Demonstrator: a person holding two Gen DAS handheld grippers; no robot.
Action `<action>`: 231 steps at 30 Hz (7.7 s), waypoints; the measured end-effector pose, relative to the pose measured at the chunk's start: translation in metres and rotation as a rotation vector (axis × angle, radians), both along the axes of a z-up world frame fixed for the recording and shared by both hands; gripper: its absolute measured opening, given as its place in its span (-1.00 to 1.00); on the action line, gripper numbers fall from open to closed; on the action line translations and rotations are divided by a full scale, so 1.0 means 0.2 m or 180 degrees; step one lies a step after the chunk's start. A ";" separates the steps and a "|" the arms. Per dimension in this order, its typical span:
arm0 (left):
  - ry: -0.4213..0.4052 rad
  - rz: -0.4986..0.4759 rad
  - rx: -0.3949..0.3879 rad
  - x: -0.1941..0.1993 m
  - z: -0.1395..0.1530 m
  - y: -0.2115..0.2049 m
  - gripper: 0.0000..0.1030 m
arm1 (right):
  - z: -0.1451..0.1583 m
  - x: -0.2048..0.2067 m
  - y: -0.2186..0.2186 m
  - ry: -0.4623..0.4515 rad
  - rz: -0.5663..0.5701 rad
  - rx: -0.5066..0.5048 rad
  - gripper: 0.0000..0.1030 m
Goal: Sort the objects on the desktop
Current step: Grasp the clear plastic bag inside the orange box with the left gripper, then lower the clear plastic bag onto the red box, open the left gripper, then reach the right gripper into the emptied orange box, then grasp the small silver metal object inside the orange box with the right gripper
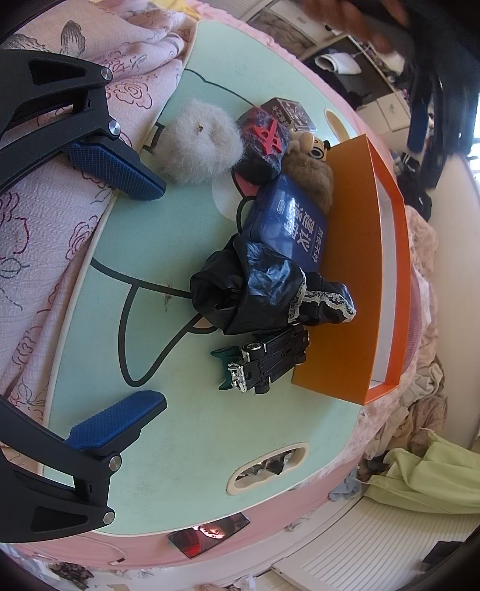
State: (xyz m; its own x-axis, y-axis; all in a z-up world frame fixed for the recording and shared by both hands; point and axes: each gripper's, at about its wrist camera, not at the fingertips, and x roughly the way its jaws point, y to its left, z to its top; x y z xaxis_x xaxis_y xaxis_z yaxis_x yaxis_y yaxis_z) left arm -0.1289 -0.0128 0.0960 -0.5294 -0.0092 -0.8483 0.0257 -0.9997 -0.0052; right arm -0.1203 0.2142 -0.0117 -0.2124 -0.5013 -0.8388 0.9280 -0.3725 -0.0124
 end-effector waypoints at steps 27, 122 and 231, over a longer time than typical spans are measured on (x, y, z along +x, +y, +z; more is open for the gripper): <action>-0.0572 0.0056 -0.1611 -0.26 -0.42 0.20 -0.50 | 0.03 0.01 -0.06 0.0010 0.0012 -0.0010 1.00; 0.0380 0.0183 0.0020 0.91 -0.46 0.11 0.99 | 0.38 -0.14 -0.67 -0.0269 -0.0444 -0.0215 0.52; 0.0405 0.0426 0.0013 0.92 -0.46 0.10 1.00 | 0.07 -0.55 -0.88 -0.0443 -0.0477 0.2024 -0.94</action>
State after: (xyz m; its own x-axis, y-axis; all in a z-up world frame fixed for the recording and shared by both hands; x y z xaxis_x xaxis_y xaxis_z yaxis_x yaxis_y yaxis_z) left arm 0.0546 0.0062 0.0034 -0.6268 -0.0836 -0.7747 0.1575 -0.9873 -0.0208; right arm -0.2303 0.0380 0.0017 -0.1098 0.1264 -0.9859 0.8755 -0.4573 -0.1562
